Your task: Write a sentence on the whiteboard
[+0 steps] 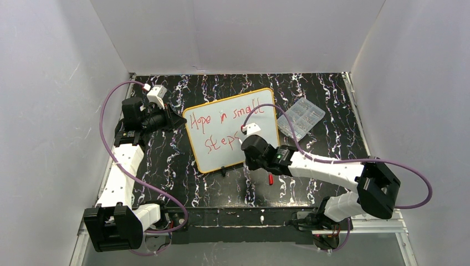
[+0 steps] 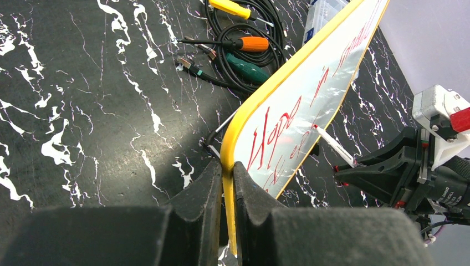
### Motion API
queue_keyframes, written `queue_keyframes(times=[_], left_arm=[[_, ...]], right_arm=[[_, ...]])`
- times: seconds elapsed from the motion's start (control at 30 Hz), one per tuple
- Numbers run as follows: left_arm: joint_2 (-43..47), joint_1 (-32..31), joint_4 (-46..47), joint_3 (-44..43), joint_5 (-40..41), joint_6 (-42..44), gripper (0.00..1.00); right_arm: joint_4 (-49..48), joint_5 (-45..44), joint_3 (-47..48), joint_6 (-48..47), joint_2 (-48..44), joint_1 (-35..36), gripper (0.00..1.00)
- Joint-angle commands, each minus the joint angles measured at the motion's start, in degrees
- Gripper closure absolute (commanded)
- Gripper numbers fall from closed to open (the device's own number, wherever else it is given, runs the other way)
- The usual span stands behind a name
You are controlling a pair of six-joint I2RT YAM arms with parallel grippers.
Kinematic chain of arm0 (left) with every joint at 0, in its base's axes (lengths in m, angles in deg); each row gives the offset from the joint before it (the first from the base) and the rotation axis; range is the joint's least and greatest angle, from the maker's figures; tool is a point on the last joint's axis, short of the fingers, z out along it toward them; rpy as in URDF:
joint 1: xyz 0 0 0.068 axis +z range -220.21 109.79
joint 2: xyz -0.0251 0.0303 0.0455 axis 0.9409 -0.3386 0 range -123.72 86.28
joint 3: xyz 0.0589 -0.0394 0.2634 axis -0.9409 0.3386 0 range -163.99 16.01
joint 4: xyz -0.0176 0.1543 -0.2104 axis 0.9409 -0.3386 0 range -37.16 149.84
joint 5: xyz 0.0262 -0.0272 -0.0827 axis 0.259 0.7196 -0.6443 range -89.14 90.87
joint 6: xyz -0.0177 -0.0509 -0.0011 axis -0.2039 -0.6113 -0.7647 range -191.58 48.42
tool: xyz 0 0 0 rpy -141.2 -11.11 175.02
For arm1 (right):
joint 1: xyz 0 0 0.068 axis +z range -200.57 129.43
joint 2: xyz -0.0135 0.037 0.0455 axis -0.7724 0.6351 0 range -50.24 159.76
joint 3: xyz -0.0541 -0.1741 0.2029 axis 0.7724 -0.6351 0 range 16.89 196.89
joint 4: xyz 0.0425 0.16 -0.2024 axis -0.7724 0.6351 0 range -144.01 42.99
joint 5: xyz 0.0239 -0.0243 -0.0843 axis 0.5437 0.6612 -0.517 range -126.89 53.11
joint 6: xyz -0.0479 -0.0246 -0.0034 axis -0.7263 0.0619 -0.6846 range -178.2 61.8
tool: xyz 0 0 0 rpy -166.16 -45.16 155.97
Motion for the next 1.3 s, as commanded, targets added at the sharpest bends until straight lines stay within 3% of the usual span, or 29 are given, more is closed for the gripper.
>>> queue_keyframes(times=[0.0, 0.6, 0.9, 1.27], left_arm=[[1.63, -0.99, -0.52, 0.40, -3.07, -0.03, 1.00], [1.59, -1.00, -0.48, 0.51, -3.02, -0.07, 1.00], [1.54, -1.00, -0.47, 0.40, -3.00, -0.03, 1.00], [1.52, -1.00, -0.47, 0.33, -3.12, -0.03, 1.00]], right_arm=[[3.09, -3.71, -1.79, 2.33, -1.76, -0.41, 0.99], [-1.54, 2.49, -1.11, -0.24, 0.01, 1.55, 0.99], [-2.39, -5.56, -3.88, 1.29, -7.46, 2.15, 0.99], [1.49, -6.77, -3.30, 3.47, -3.25, 2.05, 0.99]])
